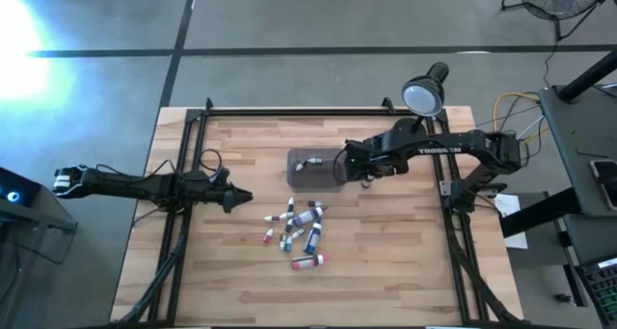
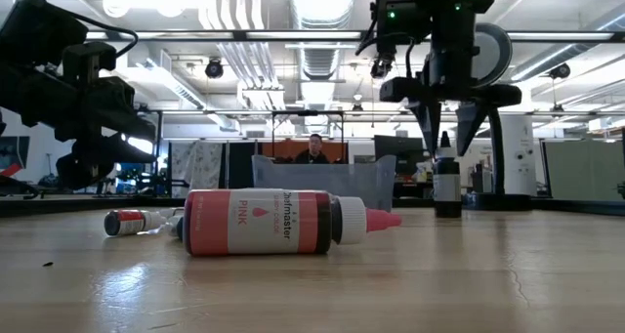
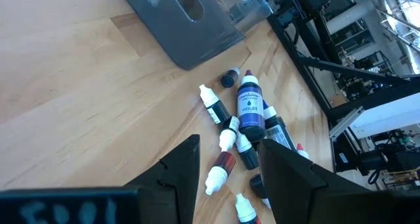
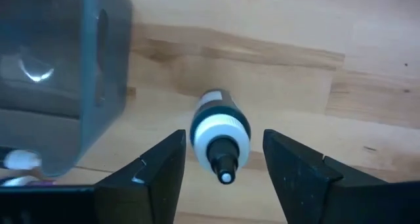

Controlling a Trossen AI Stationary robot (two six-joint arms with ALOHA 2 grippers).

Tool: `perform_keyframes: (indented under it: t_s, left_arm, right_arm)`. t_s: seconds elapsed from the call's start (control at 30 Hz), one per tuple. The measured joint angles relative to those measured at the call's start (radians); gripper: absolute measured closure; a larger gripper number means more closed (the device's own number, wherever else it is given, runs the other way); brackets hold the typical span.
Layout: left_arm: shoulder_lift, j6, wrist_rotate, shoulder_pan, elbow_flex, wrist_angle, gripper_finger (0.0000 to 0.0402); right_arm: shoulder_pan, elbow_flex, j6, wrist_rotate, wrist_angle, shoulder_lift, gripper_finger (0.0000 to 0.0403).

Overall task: Pick & Place food coloring
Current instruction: Put the large black food coloring bottle into the bin

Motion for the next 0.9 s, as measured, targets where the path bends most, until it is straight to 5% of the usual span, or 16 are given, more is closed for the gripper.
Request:
perform_keyframes:
  t_s: [0.37,0.9]
  left_arm:
    - [0.0,0.0,0.0,0.0,0.0,-0.001,0.0271]
    - [0.0,0.001,0.0,0.0,0.0,-0.001,0.0271]
  right_arm:
    - [-0.001,0.029,-0.03,0.007,-0.009,0.01,0.021]
    - [-0.001,0.028,-0.05,-0.03,-0.049,0.01,0.0275]
